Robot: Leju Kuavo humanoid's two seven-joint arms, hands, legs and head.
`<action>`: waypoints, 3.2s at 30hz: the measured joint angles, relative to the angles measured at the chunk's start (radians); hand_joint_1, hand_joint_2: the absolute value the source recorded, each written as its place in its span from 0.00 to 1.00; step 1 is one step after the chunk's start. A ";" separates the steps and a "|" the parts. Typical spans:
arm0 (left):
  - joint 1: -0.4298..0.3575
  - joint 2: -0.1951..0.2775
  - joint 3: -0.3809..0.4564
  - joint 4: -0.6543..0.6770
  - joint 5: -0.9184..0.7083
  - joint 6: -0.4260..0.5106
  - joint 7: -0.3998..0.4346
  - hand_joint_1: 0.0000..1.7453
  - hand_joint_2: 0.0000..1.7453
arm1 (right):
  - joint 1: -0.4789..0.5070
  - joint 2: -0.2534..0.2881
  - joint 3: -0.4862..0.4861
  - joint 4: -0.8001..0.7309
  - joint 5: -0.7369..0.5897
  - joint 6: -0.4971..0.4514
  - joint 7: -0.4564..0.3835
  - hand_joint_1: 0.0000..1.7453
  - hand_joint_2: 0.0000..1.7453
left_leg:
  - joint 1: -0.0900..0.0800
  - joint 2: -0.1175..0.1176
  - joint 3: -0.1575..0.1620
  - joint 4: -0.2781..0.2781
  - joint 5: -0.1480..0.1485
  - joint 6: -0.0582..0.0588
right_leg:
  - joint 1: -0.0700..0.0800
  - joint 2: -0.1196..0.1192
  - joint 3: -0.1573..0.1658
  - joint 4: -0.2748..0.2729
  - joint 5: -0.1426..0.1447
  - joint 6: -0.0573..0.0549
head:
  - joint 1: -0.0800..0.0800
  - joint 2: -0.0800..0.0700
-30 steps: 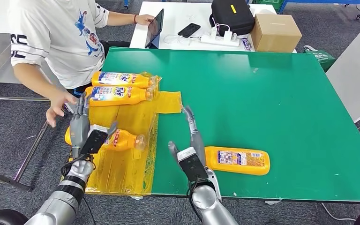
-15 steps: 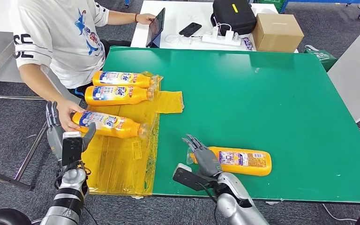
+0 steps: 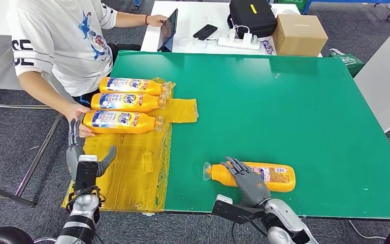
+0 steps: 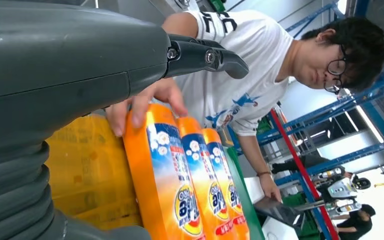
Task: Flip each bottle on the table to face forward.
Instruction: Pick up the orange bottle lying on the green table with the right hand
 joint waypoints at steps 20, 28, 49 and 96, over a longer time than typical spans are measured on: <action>0.000 -0.005 -0.055 0.029 -0.006 -0.037 0.000 0.00 1.00 | -0.008 -0.012 -0.049 0.004 0.080 -0.041 0.034 0.00 1.00 | 0.000 0.000 0.000 0.000 0.000 0.000 | 0.000 0.000 0.000 0.000 0.000 0.000 | 0.000 0.000; 0.000 -0.006 -0.060 0.040 -0.006 -0.052 0.000 0.00 1.00 | -0.024 0.001 -0.095 0.048 0.086 -0.057 0.056 0.00 1.00 | 0.000 0.000 0.000 0.000 0.000 0.000 | 0.000 0.000 0.000 0.000 0.000 0.000 | 0.000 0.000; -0.019 -0.007 -0.060 0.099 -0.007 -0.083 0.000 0.00 1.00 | -0.053 0.033 -0.184 0.171 0.063 0.016 0.092 0.00 1.00 | 0.000 0.000 0.005 0.000 0.000 0.000 | 0.000 0.000 0.005 -0.001 0.000 0.000 | 0.000 0.000; -0.058 -0.054 -0.089 0.149 0.155 -0.309 0.068 0.00 1.00 | -0.063 0.207 -0.248 0.036 -0.212 -0.381 -0.293 1.00 1.00 | 0.001 0.002 0.008 0.000 0.000 0.004 | 0.001 0.004 0.009 -0.003 0.002 0.003 | 0.000 0.000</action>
